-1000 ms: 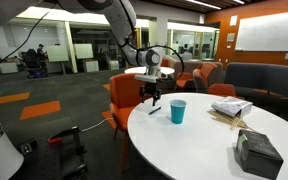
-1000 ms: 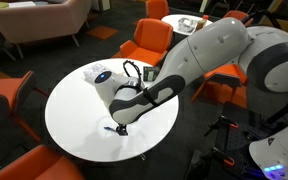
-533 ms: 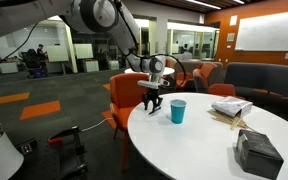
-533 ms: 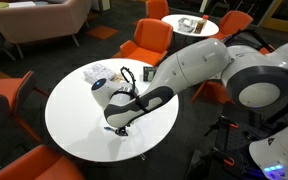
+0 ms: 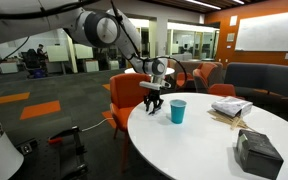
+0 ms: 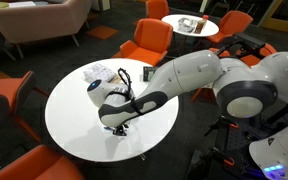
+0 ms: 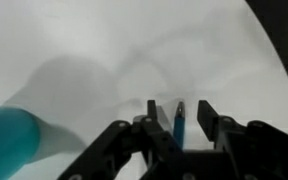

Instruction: Put the pen in the cup

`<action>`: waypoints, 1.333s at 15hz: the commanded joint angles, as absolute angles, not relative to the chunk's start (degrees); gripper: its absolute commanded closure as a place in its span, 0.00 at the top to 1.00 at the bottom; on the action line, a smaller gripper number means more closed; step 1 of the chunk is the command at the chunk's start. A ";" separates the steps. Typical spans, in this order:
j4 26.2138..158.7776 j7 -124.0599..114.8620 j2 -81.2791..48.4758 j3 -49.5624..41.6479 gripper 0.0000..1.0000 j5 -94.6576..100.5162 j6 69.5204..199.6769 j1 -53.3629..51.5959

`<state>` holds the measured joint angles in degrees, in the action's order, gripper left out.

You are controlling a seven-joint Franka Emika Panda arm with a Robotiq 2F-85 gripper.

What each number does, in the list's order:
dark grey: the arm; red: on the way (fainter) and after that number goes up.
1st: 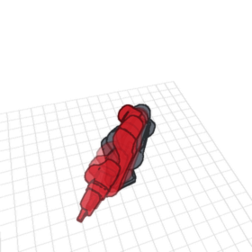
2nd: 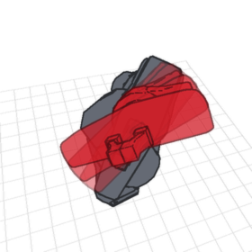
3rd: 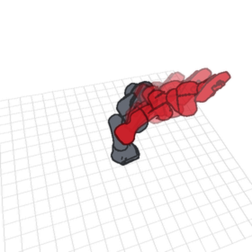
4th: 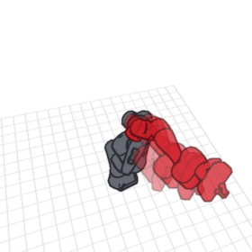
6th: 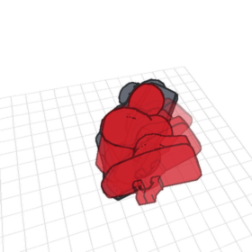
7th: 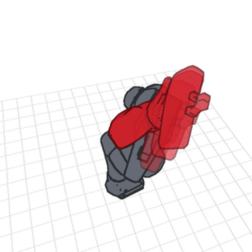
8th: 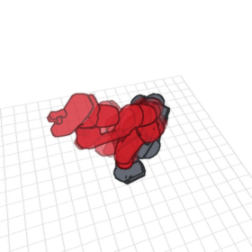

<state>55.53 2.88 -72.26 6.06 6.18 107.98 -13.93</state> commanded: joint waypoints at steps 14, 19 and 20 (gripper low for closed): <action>40.53 1.28 -77.34 6.39 0.00 4.92 94.25 -15.14; 37.50 5.01 -72.27 6.76 0.00 5.14 77.03 -13.64; 36.82 5.48 -71.44 6.36 0.00 5.74 74.03 -13.55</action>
